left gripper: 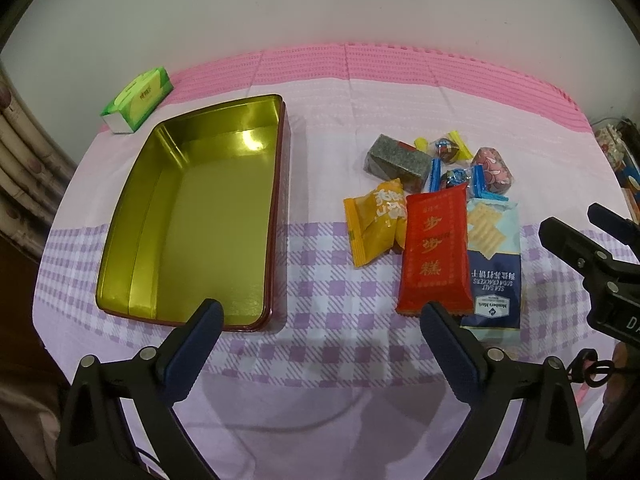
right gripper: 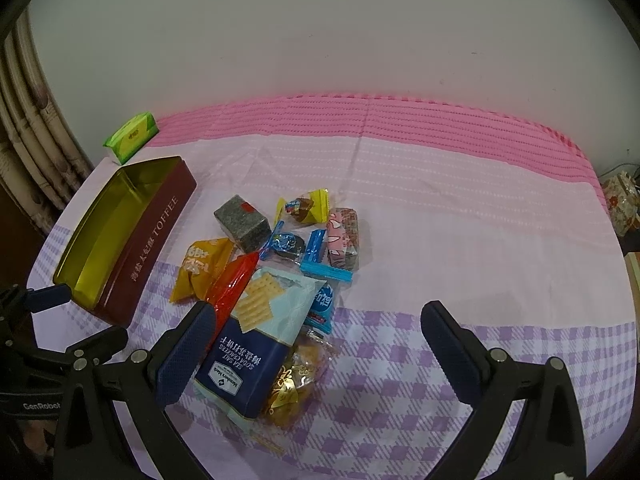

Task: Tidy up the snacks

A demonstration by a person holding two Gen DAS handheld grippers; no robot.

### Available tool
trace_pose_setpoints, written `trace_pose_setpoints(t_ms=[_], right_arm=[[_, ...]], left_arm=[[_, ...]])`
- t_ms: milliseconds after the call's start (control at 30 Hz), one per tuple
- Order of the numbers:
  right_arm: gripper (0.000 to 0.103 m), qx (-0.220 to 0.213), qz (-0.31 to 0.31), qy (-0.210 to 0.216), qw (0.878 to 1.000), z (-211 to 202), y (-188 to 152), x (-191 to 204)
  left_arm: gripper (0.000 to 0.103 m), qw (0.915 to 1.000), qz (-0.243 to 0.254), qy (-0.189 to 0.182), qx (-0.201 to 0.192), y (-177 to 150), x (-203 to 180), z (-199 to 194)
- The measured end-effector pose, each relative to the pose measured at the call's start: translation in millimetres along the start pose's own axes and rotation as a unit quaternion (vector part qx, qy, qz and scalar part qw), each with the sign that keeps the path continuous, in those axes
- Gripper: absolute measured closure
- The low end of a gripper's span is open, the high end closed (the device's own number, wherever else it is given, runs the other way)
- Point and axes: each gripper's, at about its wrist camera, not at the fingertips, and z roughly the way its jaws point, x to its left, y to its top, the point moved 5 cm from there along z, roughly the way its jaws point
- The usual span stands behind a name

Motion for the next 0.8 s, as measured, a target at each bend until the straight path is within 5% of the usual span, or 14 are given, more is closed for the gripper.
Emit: trace_pose_setpoints(t_ms=[800], right_arm=[[0.001,-0.003,0.012,-0.008,1.0,-2,3,-11]], left_arm=[[0.016,0.9997,0.018,-0.012,-0.007,24,-9,2]])
